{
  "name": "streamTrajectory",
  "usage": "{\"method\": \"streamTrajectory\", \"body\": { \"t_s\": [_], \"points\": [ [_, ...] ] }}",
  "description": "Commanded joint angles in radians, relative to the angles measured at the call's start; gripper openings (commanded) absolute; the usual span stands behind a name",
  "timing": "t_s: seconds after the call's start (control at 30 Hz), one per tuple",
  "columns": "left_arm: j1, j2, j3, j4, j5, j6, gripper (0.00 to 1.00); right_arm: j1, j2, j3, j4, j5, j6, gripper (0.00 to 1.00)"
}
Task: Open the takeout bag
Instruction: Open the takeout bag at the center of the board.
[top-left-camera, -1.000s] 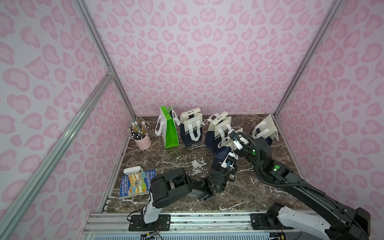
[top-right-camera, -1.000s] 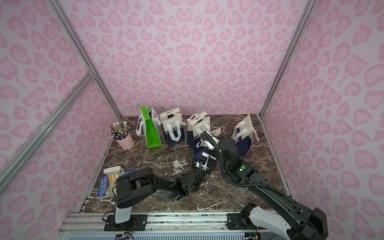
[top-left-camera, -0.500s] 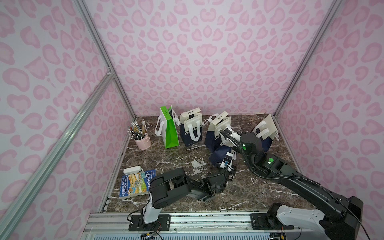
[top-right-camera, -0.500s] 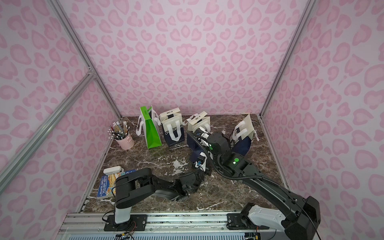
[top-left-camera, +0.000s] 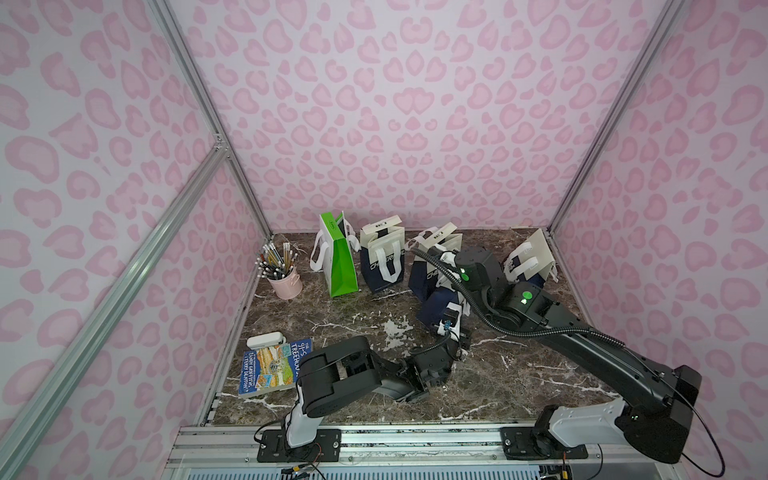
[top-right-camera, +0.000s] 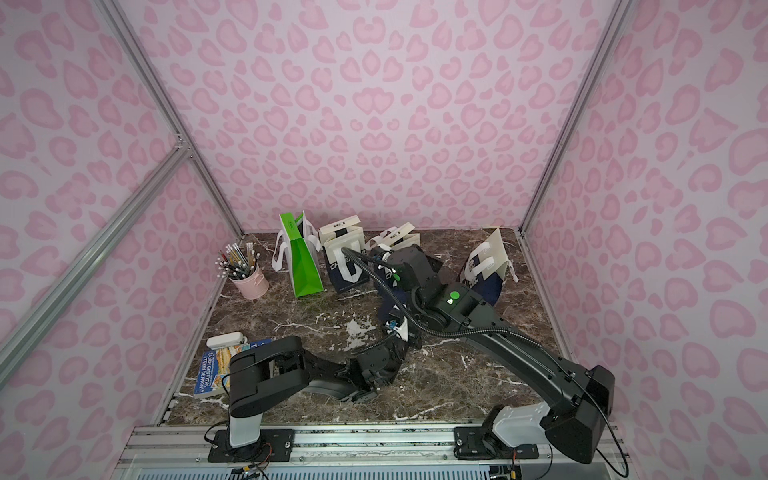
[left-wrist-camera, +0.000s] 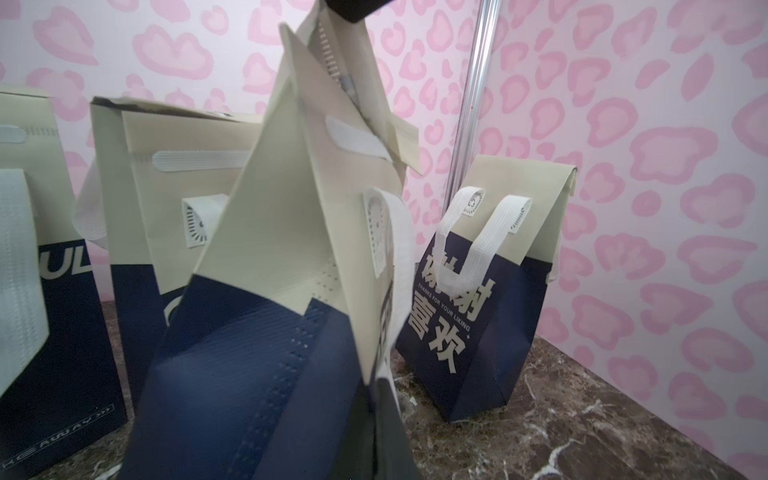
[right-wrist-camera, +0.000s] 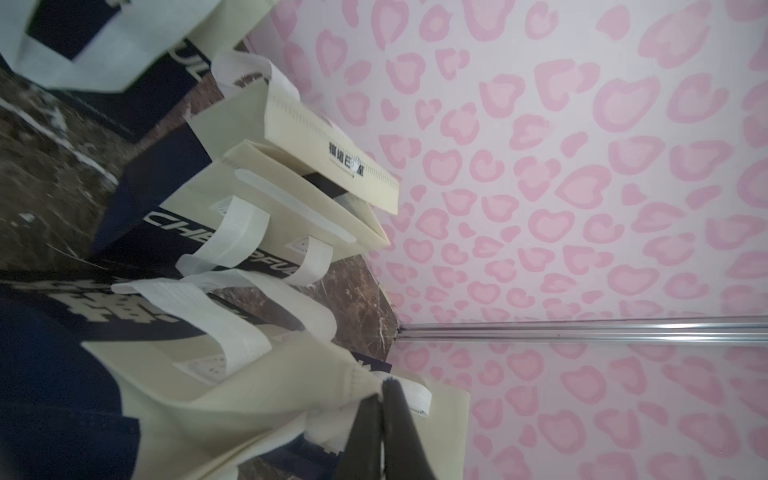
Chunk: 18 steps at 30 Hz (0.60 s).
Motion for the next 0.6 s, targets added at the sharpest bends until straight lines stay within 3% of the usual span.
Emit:
{"method": "streamTrajectory", "body": {
  "t_s": [0.0,0.13,0.27,0.43,0.57],
  "points": [
    [-0.006,0.001,-0.006,-0.136,0.007,-0.002,0.05,-0.017,-0.004,0.069,-0.066,-0.196,0.29,0.23],
    [-0.006,-0.011,-0.006,-0.136,0.0,0.008,0.05,-0.024,-0.047,0.006,-0.073,-0.327,0.387,0.44],
    [-0.005,-0.017,-0.008,-0.136,-0.007,0.011,0.05,-0.026,-0.103,-0.051,-0.051,-0.325,0.468,0.58],
    [-0.006,-0.016,-0.005,-0.139,-0.01,0.006,0.05,-0.089,-0.169,-0.04,-0.092,-0.288,0.62,0.61],
    [-0.006,-0.015,0.002,-0.14,-0.005,0.005,0.05,-0.155,-0.283,-0.14,-0.04,-0.278,0.575,0.61]
  ]
}}
